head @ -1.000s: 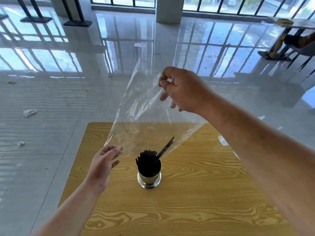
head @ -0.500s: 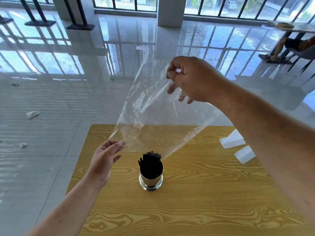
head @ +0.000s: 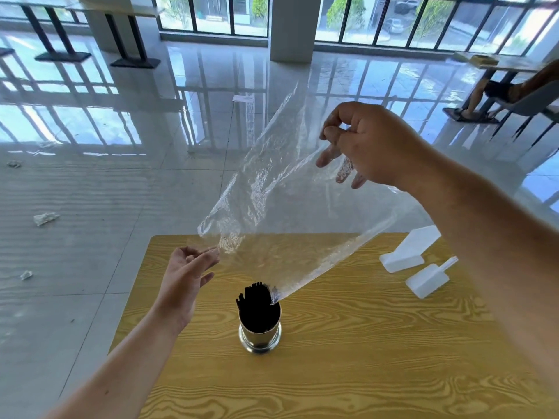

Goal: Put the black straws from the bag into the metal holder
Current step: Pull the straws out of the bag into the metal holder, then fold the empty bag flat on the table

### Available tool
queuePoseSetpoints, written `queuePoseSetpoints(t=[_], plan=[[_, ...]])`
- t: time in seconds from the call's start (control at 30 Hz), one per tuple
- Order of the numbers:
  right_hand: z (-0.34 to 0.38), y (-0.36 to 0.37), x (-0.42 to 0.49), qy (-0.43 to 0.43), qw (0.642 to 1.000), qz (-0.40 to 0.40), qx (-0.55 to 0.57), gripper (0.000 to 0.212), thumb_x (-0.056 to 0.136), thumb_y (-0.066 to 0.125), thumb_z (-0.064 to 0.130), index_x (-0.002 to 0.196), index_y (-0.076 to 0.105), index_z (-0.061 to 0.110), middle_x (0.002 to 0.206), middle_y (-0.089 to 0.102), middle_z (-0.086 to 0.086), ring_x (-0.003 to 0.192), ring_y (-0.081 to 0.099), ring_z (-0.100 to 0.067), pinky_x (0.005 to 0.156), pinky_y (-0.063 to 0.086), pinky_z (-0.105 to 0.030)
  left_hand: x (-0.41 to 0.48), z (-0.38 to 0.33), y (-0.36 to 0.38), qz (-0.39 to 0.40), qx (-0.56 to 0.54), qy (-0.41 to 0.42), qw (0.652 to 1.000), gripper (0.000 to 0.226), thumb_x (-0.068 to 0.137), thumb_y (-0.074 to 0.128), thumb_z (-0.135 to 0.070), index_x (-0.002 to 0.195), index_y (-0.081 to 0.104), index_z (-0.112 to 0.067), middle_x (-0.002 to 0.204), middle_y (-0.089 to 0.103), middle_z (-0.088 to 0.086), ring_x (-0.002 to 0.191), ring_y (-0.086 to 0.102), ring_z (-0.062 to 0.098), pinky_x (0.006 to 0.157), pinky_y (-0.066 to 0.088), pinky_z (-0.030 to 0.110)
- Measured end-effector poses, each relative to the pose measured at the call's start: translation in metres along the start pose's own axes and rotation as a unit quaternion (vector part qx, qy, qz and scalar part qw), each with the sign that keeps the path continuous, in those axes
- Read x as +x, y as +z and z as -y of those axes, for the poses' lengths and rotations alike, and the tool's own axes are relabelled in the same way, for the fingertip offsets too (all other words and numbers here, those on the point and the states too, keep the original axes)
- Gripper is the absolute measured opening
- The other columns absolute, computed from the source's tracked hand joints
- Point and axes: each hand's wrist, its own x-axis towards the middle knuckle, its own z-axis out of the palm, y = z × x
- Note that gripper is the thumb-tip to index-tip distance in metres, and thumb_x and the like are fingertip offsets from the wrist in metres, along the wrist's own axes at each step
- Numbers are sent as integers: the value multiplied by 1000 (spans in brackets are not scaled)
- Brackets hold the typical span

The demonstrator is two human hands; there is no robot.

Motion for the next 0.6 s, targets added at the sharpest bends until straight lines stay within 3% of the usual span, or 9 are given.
queuePoseSetpoints(t=[0.1,0.23,0.3,0.4,0.6], plan=[[-7,-8,-2,5,1000,-13,18,15,110,55,30,102,66,25,88,84,9,62,78,-26,47,61,-34,1,4,5,9,-8,-17,1000,89,70,89,-50,139,43,-21,130,71,10,120,70,25,96,53,45],[-20,-25,-4,6,998,-46,50,15,110,54,29,102,66,24,90,85,7,60,77,-28,46,59,-34,0,0,16,73,13,-47,996,135,46,91,-76,155,31,-25,137,67,6,126,65,24,105,49,51],[-29,-32,-6,10,994,-68,84,16,110,53,28,100,65,26,91,85,4,59,76,-29,46,56,-33,-1,-3,23,107,28,-53,992,137,46,90,-79,158,29,-27,143,62,6,130,61,24,112,44,54],[-49,-38,-12,24,979,-108,171,17,110,52,27,98,63,26,94,85,-3,56,74,-27,44,54,-30,0,-5,30,131,39,-60,989,121,56,91,-69,154,32,-31,149,56,7,134,57,23,115,41,53],[-96,-14,-29,86,910,-218,343,19,114,47,25,101,60,23,93,84,-8,52,72,-20,43,53,-26,4,-11,44,130,-9,-79,988,126,54,98,-61,157,35,-23,136,72,2,123,70,21,103,53,47]])
